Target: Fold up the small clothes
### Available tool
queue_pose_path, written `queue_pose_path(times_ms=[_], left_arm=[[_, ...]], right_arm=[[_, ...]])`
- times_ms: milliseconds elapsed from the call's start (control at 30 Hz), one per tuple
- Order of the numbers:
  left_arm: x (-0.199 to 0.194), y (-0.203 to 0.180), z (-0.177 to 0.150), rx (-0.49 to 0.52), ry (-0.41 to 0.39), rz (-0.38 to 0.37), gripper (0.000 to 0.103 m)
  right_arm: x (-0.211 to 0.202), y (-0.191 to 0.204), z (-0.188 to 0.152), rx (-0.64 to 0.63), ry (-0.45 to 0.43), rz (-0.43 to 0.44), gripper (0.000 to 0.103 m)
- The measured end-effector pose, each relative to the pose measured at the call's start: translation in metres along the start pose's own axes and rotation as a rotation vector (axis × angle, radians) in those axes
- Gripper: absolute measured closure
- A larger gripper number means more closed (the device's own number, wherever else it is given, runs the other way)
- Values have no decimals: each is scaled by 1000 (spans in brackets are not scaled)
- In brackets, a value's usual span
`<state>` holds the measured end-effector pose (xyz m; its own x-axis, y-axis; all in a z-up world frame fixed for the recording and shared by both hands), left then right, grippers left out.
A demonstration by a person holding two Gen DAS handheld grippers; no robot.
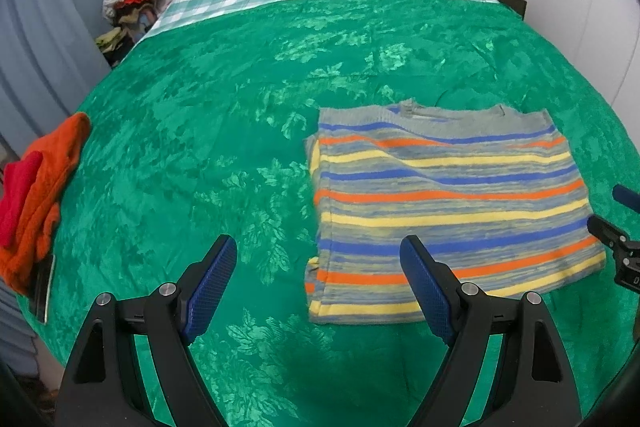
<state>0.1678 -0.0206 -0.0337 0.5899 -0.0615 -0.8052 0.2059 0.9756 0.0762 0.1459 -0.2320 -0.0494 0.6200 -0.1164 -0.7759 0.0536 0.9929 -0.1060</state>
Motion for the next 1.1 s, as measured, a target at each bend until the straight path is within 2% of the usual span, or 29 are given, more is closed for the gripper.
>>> queue_pose_path(times_ms=[100,167,200,267,300,333,467,567,600,667,733,800,833,867,900,967,1000,1033,1067,1100], left_arm=[[13,-1,-5,-26,-2,-34,11],[35,-5,-13,-37,22,-50,11],[51,-7,-19,-35,46,-51,11],[84,-11,-37,-5,123,-6,13],[103,-11,-51,33,188,37,15],[107,-9,-59,44,204,37,15],[77,15,-63,-18,150,-17,14],[66,34,-55,-84,97,-75,6],[71,41,-51,-119,96,-96,6],[89,45,-48,-160,147,-145,6],[110,42,-50,-203,210,-232,7],[113,31,-51,-171,206,-248,9],[112,25,-52,-141,208,-253,12],[111,18,-53,-108,217,-259,24],[108,12,-55,-71,222,-259,32],[102,3,-56,-20,219,-270,37],[103,1,-57,-15,218,-269,44],[105,0,-57,-22,223,-273,51],[107,0,-56,-35,235,-280,70],[107,-1,-55,-37,248,-290,93]], right_arm=[[6,-1,-4,-1,11,7,23],[15,-2,-13,-9,25,-2,23],[24,-4,-21,-23,44,-18,23],[48,-14,-48,-22,146,-43,25],[54,-19,-58,-10,184,-42,28],[57,-28,-72,20,211,-26,27],[30,-58,-85,117,196,5,28],[9,-71,-74,146,119,33,25],[8,-75,-71,157,106,42,21],[16,-85,-65,208,101,87,19],[41,-97,-67,305,154,169,19],[62,-101,-74,381,201,251,17],[65,-100,-75,386,196,267,17],[63,-97,-74,375,178,293,17],[62,-96,-74,370,176,326,19],[58,-92,-73,378,173,380,23],[58,-90,-71,376,169,395,24],[62,-88,-71,370,174,388,32],[66,-87,-70,364,190,381,44],[73,-84,-70,350,217,375,79]])
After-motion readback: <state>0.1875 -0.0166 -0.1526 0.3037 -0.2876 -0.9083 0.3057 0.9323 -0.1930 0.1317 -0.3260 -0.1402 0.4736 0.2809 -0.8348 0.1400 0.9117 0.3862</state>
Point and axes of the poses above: each gripper's, at about its wrist camera, not at the fingertips, and x roughly the way its jaws point, y to its left, z to its top, the point moved 2 cm from there along x, roughly the way its jaws point, and after that the axes turned 4 degrees about -z, right-handed, at the moved point
